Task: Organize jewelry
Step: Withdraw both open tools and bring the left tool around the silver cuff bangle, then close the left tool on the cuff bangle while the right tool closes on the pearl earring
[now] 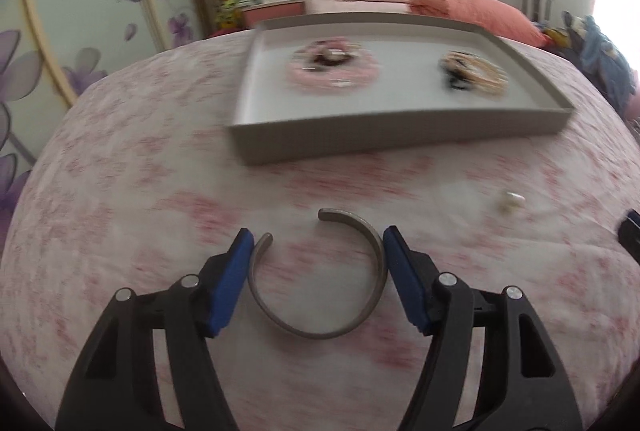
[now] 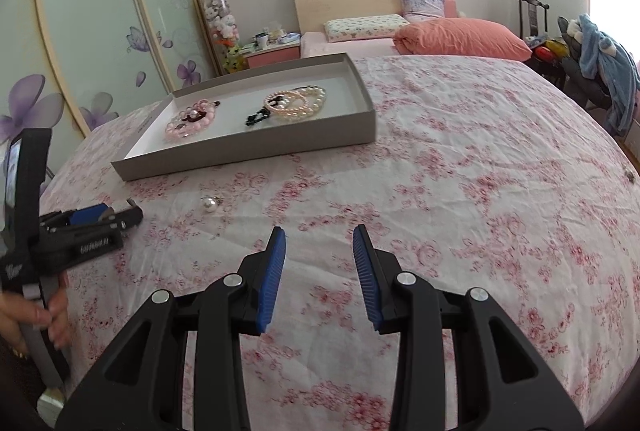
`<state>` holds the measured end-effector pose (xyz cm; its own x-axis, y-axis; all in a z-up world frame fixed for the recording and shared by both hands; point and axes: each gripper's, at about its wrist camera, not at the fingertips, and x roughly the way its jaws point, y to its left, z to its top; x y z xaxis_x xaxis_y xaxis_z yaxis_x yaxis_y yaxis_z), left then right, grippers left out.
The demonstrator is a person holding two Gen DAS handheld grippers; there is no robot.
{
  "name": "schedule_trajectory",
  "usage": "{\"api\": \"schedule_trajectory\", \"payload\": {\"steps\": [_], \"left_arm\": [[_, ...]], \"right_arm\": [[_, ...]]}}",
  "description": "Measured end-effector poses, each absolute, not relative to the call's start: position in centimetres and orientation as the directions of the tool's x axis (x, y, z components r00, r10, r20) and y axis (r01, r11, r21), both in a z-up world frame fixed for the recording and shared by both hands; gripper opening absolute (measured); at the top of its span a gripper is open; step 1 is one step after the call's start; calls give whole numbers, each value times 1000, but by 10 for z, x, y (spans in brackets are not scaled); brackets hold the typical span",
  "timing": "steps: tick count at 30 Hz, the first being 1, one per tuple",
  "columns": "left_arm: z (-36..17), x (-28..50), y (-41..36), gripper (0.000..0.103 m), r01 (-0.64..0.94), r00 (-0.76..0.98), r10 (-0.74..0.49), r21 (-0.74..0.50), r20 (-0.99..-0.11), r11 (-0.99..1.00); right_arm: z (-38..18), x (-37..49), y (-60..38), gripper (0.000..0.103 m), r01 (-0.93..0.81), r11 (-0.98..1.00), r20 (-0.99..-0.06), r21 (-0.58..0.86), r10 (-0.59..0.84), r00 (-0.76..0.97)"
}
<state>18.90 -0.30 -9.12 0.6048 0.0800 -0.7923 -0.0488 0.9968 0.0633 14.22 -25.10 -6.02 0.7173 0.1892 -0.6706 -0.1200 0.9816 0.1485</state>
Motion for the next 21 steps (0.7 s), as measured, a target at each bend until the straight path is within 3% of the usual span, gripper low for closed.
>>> {"api": "schedule_trajectory", "payload": {"steps": [7, 21], "left_arm": [[-89, 197, 45, 65, -159, 599, 113, 20, -792, 987], [-88, 195, 46, 65, -163, 598, 118, 24, -793, 986]], "right_arm": [[-56, 157, -215, 37, -215, 971, -690, 109, 229, 687], [-70, 194, -155, 31, -334, 941, -764, 44, 247, 596]]}}
